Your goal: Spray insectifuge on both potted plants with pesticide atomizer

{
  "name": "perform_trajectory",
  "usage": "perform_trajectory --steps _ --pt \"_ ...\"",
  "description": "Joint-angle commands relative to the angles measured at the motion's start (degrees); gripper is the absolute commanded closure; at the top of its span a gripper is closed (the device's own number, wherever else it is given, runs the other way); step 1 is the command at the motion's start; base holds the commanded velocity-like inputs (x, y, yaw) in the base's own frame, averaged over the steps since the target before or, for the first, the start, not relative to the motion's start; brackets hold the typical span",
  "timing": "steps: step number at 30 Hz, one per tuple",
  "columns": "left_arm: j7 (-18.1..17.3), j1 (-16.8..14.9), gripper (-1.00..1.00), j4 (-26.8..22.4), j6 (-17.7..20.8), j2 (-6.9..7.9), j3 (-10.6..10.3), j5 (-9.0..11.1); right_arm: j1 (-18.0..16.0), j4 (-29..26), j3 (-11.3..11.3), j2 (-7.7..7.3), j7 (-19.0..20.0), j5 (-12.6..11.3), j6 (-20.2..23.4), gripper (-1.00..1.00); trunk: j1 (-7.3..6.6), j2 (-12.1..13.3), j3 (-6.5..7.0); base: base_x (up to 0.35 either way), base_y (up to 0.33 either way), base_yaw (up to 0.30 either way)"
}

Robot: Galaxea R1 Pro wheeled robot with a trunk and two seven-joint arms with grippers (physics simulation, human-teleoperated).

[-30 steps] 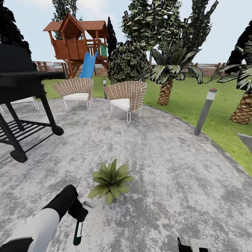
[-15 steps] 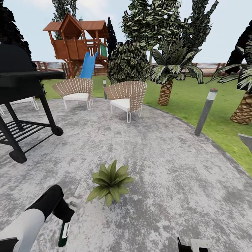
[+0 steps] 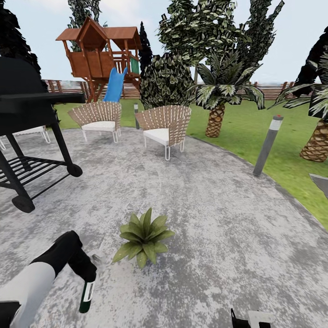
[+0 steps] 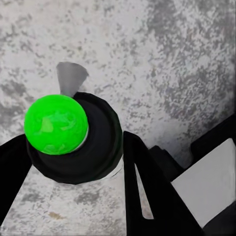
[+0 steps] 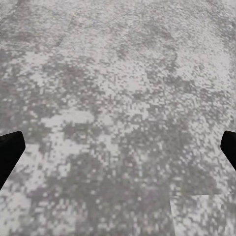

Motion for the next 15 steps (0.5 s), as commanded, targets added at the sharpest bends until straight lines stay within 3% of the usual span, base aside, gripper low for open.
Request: perform_trajectory --steps 1,7,11,15 --pt "-0.67 -0.75 1.0 -0.28 0.62 0.01 -0.12 -0.34 -0.05 0.09 -0.19 -0.02 -0.43 0.62 -0.15 -1.0 -0.01 -0.02 -0.06 0.0 0.0 0.0" --pt "-0.87 -1.79 1.0 -0.31 0.43 0.27 -0.46 -0.71 -0.05 0.1 -0.19 -0.02 -0.43 0.62 -0.15 -1.0 -0.01 -0.02 -0.06 0.0 0.0 0.0" --pt "-0.89 -0.07 1.0 0.35 0.29 0.08 -1.22 -6.0 -0.05 0.09 -0.19 -0.03 -0.43 0.62 -0.15 -1.0 -0.01 -0.02 -0.06 0.091 0.0 0.0" --pt "-0.97 0.08 1.0 0.39 0.22 0.0 -1.16 -6.24 -0.05 0.12 -0.19 -0.03 -0.43 0.62 -0.15 -1.0 -0.01 -0.02 -0.06 0.311 0.0 0.0"
